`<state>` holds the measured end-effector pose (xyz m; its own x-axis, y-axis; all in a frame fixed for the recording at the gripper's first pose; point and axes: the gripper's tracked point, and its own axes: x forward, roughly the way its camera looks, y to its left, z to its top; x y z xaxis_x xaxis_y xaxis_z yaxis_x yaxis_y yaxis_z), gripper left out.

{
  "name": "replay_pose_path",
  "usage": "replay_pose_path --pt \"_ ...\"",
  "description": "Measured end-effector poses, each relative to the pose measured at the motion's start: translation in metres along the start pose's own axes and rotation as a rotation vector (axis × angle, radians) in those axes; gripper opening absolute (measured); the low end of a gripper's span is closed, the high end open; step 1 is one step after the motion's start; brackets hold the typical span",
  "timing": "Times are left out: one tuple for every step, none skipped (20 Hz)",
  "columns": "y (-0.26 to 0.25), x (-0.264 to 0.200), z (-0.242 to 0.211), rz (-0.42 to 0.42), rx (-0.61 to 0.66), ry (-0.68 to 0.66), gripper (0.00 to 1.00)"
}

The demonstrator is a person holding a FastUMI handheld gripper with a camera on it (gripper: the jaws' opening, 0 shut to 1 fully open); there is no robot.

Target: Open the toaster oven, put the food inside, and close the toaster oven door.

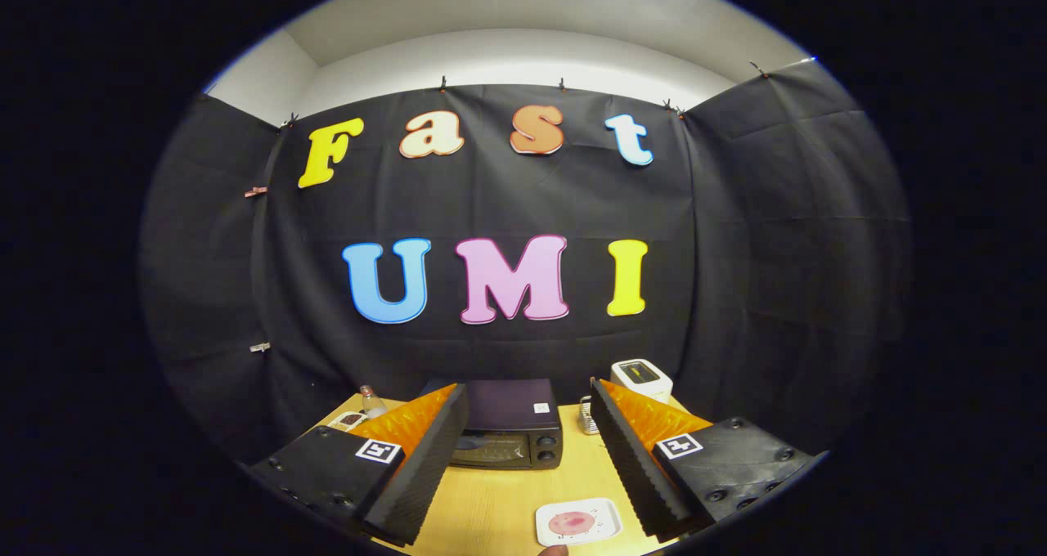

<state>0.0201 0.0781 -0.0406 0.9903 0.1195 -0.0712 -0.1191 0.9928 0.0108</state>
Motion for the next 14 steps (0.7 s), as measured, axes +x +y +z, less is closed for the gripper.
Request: replay_pose_path --pt "0.009 0.009 -0.009 0.013 0.003 0.020 0.97" --pt "0.020 0.020 -0.019 0.032 0.015 0.039 0.97" --pt "0.028 0.031 -0.029 0.043 0.026 0.061 0.97" --pt "0.035 0.044 -0.042 0.052 0.035 0.087 0.97" --pt "0.040 0.057 -0.054 0.056 0.042 0.114 0.97" --pt "0.046 0.072 -0.069 0.058 0.048 0.139 0.97" --pt "0.050 0.086 -0.082 0.055 0.048 0.163 0.97" --pt "0.056 0.101 -0.097 0.056 0.044 0.189 0.97" --pt "0.060 0.115 -0.111 0.058 0.040 0.217 0.98" --pt "0.066 0.128 -0.127 0.060 0.031 0.241 0.98" --pt "0.071 0.140 -0.142 0.061 0.025 0.265 0.99" --pt "0.078 0.151 -0.156 0.064 0.029 0.291 0.99" --pt "0.082 0.161 -0.170 0.062 0.033 0.310 0.99" --pt "0.086 0.170 -0.185 0.055 0.040 0.334 0.99"
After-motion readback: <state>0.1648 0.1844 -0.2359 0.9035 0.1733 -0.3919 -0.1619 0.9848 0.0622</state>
